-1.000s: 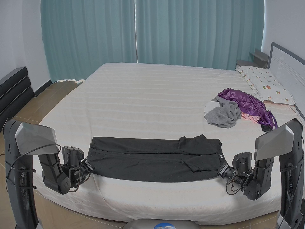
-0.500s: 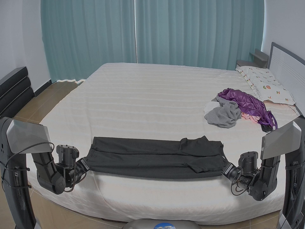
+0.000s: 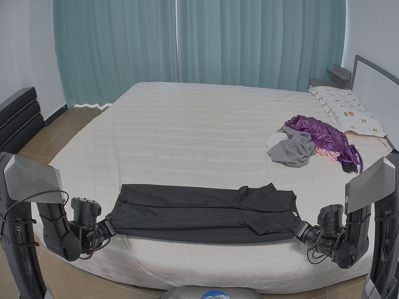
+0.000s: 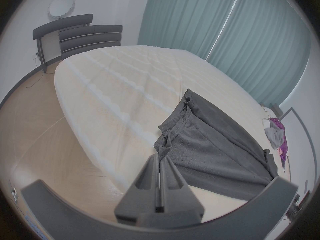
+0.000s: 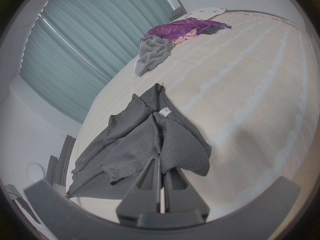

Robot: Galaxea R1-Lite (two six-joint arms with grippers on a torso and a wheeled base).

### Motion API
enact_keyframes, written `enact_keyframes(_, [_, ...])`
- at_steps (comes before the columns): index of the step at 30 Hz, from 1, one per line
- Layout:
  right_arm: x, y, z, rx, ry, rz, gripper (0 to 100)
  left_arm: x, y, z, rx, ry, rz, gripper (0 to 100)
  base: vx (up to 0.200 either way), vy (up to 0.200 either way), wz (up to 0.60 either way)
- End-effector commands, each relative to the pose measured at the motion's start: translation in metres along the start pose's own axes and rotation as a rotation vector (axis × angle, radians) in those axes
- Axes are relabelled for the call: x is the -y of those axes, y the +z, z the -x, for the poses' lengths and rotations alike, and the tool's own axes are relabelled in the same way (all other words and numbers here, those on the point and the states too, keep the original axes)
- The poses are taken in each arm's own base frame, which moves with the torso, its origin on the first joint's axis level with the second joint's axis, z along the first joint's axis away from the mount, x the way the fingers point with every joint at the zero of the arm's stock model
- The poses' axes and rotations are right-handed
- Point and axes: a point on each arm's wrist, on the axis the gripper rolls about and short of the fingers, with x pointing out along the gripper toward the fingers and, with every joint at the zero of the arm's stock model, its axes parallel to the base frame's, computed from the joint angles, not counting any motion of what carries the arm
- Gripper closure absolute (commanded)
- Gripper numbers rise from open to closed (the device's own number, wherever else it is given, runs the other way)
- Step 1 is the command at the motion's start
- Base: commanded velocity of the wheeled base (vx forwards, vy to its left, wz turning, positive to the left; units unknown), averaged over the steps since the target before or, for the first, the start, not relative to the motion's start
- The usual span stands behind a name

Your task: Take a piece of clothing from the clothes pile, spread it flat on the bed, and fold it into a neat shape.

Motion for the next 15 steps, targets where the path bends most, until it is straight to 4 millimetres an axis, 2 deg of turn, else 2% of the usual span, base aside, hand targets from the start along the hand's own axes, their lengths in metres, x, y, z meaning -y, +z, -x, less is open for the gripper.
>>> enact_keyframes(1, [0.005,-0.004,0.006,-0.033,-0.015,0.015,100,-0.002,-0.003,0.003,-0.013,0.008,-0.014,100,0.000,0.000,0.00])
enact_keyframes(7, [0.009,-0.009,0.009,-0.053,-0.029,0.055,100,-0.002,-0.011,0.006,-0.039,0.008,-0.036,100,0.000,0.000,0.00])
enact_keyframes(8, [0.010,-0.010,0.008,-0.058,-0.034,0.055,100,-0.001,-0.012,0.007,-0.043,0.007,-0.040,0,0.000,0.000,0.00])
enact_keyframes(9, [0.012,-0.011,0.007,-0.065,-0.041,0.055,100,0.000,-0.013,0.007,-0.044,0.003,-0.043,0,0.000,0.000,0.00])
enact_keyframes(10, [0.013,-0.013,0.005,-0.071,-0.042,0.058,0,0.001,-0.013,0.008,-0.043,-0.001,-0.044,0,0.000,0.000,0.00])
enact_keyframes(15, [0.009,-0.008,0.009,-0.042,-0.013,0.055,0,0.002,-0.012,0.008,-0.040,-0.005,-0.044,0,0.000,0.000,0.00])
